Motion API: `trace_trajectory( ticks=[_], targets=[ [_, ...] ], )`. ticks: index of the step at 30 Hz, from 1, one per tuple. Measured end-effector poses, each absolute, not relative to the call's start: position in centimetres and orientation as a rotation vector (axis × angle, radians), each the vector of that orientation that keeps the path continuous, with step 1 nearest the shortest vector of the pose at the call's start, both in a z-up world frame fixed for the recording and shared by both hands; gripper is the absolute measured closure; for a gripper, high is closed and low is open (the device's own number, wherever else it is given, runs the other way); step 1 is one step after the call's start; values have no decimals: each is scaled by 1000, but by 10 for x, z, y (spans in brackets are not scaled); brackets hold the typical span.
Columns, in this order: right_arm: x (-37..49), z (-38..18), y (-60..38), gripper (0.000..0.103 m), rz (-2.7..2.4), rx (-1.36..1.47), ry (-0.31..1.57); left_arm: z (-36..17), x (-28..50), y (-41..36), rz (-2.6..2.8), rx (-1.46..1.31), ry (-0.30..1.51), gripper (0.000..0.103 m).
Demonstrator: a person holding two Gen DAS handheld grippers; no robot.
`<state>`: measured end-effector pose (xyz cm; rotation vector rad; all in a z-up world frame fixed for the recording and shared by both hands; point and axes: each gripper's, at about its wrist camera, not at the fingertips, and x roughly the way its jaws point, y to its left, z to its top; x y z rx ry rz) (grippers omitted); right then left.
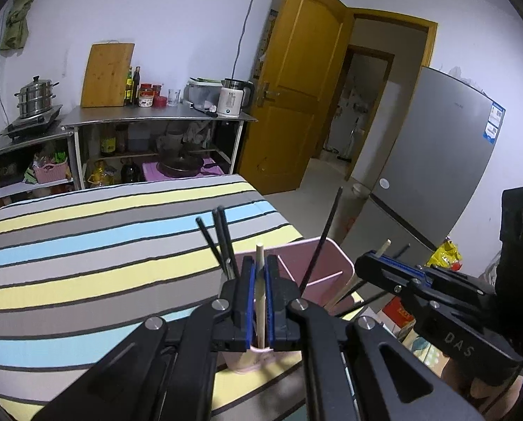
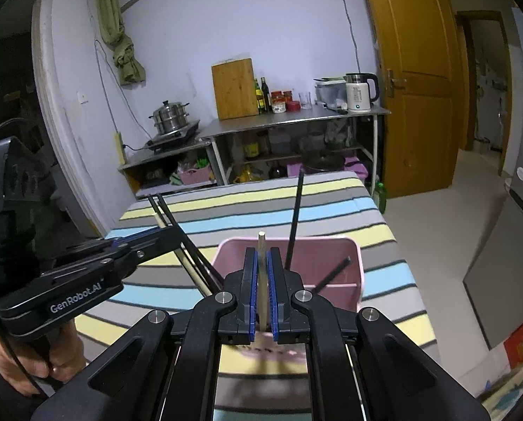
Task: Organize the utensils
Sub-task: 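Open both grippers and withdraw them from the caddy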
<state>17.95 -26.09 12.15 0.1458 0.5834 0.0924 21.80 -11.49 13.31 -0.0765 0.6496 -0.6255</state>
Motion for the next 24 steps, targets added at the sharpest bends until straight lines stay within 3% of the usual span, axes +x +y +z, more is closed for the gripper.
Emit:
trace_trajectory(
  ticks=[16,24],
  targets=[
    [133,137,-251,85,84,134,512,141,181,-87,-605,-99,612,94],
    [108,113,-238,84,80,134,525,119,152,-75,-559,-78,593,93]
  ],
)
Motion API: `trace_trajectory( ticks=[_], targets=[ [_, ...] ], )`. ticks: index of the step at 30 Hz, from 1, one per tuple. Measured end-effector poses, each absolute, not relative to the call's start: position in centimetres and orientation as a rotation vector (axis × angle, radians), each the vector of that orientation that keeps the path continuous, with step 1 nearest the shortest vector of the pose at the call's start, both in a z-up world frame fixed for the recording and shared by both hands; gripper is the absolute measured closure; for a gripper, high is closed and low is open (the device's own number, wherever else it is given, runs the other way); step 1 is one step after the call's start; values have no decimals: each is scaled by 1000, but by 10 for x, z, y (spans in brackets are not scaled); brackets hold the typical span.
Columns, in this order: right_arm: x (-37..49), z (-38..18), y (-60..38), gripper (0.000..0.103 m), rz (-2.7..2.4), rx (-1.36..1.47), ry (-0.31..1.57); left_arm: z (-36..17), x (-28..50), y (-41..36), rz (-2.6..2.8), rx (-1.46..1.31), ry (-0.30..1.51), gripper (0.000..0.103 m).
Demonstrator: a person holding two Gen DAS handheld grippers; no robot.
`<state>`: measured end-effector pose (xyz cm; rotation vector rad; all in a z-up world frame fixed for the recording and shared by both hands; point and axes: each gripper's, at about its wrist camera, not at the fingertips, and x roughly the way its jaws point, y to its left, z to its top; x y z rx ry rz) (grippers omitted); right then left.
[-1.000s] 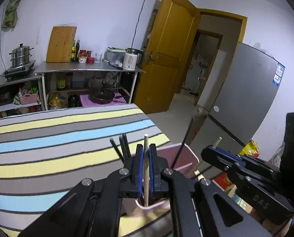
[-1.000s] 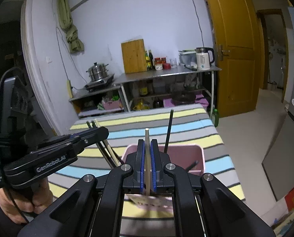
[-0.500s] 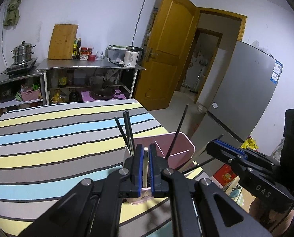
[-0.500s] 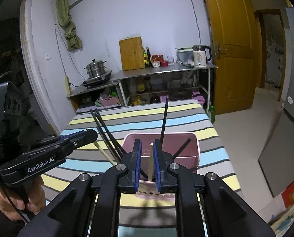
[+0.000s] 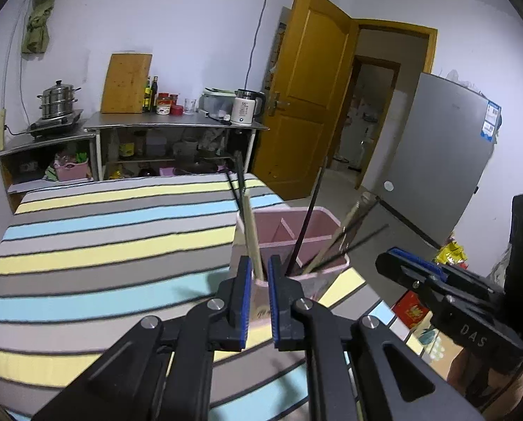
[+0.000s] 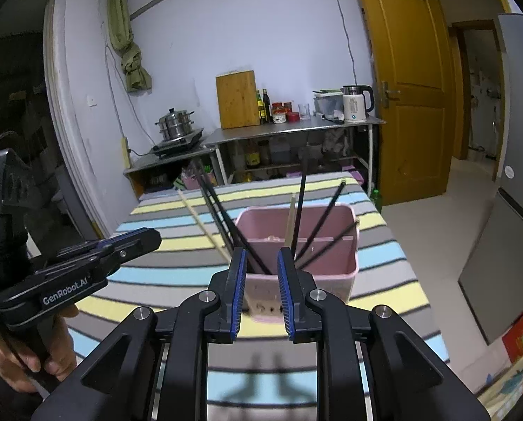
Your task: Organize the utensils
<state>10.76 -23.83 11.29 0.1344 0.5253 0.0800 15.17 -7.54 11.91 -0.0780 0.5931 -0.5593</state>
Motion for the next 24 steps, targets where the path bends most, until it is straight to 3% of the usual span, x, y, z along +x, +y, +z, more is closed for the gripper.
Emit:
trace_trajectory(
  ticks=[24],
  targets=[
    [57,36,-221,83,-4,87,567,35,85,-61,-495,-52,591,93]
  ],
)
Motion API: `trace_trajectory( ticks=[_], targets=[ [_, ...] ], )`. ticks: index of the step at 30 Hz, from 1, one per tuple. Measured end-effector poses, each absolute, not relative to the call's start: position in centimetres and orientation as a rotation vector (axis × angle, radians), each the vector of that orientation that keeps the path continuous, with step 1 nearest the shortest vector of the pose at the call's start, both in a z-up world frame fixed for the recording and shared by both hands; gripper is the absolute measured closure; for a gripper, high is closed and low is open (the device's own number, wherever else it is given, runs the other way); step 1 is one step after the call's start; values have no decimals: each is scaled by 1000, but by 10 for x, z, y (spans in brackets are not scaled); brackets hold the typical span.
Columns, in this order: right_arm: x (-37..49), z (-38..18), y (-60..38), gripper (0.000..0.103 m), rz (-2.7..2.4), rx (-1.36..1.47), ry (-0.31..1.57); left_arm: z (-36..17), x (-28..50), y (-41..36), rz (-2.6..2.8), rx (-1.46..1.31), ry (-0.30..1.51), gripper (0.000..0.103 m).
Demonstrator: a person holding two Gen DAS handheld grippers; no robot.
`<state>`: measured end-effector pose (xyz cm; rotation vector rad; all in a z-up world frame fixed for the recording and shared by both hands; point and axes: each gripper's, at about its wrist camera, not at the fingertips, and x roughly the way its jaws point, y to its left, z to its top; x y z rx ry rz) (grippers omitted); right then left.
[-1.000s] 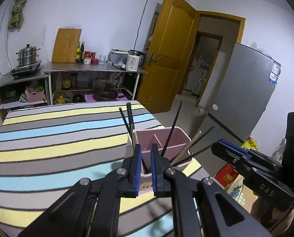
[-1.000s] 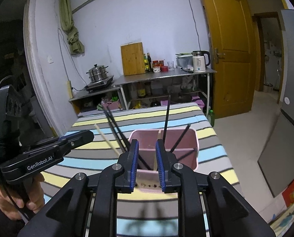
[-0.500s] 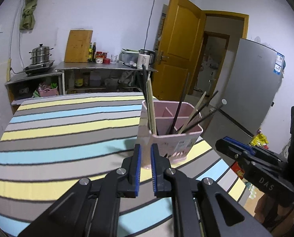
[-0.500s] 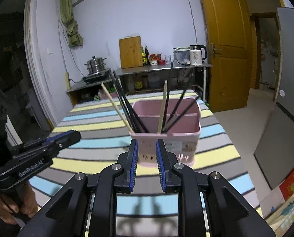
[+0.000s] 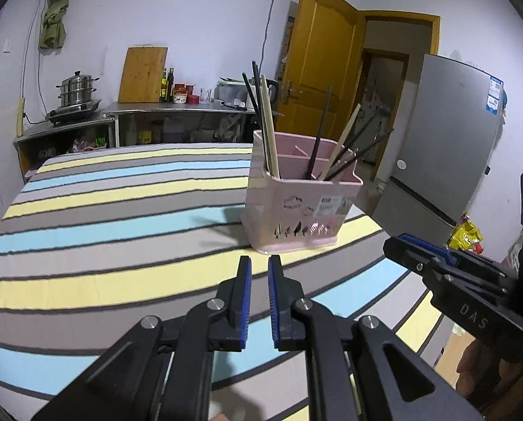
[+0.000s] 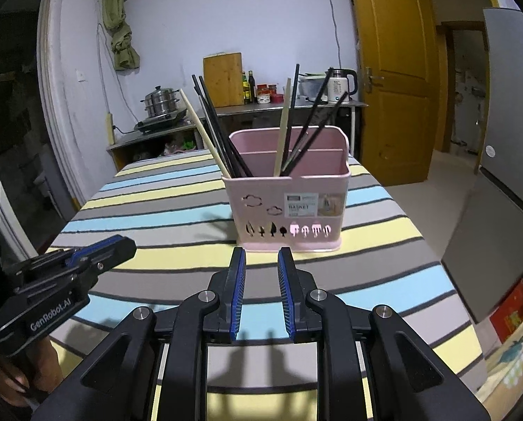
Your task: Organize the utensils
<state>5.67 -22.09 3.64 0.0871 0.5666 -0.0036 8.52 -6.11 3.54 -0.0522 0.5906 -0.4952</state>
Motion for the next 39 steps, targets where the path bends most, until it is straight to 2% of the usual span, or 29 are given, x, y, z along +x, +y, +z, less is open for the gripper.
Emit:
trace_trajectory(
  ticks=[39],
  targets=[
    [54,31,-212,83,8,71,568,30,78,-59,-472,-35,586,93]
  ],
)
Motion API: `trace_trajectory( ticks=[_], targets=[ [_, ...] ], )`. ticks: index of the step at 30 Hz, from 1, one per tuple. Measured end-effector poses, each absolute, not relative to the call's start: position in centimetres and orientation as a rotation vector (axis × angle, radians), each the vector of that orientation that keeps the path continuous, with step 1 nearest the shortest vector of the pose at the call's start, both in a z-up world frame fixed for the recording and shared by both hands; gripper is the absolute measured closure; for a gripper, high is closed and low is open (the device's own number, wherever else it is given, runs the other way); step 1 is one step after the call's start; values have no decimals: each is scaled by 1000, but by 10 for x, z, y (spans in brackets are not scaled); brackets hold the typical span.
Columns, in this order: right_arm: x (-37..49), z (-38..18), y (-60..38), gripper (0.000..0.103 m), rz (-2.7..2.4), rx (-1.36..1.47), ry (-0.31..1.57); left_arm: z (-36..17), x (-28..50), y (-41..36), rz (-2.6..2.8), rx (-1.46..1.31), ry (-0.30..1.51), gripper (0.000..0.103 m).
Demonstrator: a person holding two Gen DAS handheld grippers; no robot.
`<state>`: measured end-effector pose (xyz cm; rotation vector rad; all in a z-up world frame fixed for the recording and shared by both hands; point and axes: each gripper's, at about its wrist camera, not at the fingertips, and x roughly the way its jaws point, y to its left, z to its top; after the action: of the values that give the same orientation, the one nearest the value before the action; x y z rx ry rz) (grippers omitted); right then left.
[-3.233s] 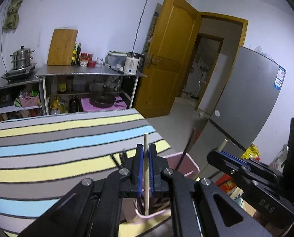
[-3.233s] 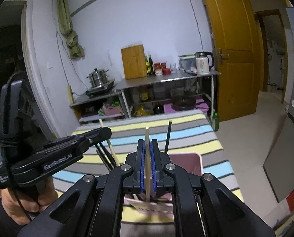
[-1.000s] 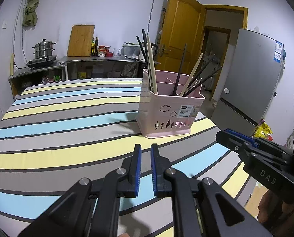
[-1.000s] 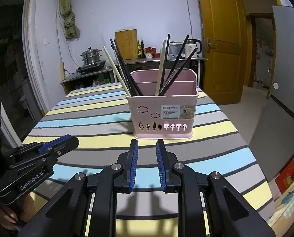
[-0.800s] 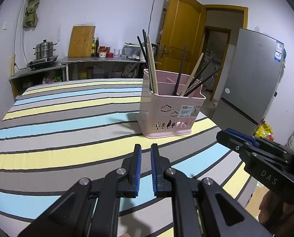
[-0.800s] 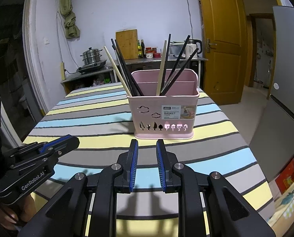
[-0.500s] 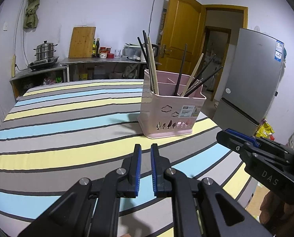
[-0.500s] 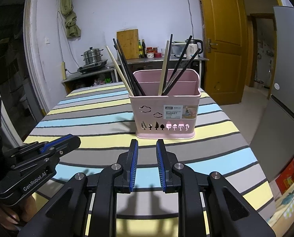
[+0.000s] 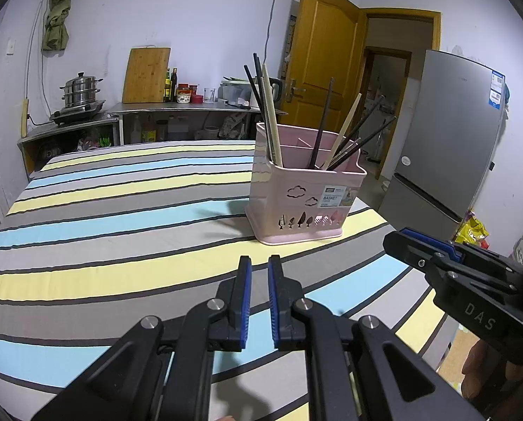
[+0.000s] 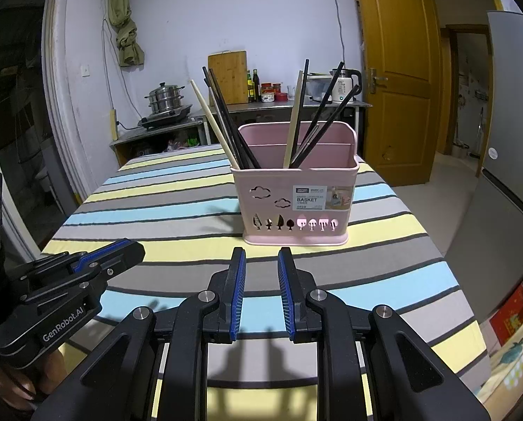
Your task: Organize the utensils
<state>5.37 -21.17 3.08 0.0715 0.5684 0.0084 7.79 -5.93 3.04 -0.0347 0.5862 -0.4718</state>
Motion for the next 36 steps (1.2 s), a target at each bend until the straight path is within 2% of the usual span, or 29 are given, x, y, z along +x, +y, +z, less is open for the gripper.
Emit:
trace_trajectory(
  ticks=[36],
  targets=[
    [53,28,-214,83,8,75,573,31,75,-60,-477,-18,584,93]
  ],
)
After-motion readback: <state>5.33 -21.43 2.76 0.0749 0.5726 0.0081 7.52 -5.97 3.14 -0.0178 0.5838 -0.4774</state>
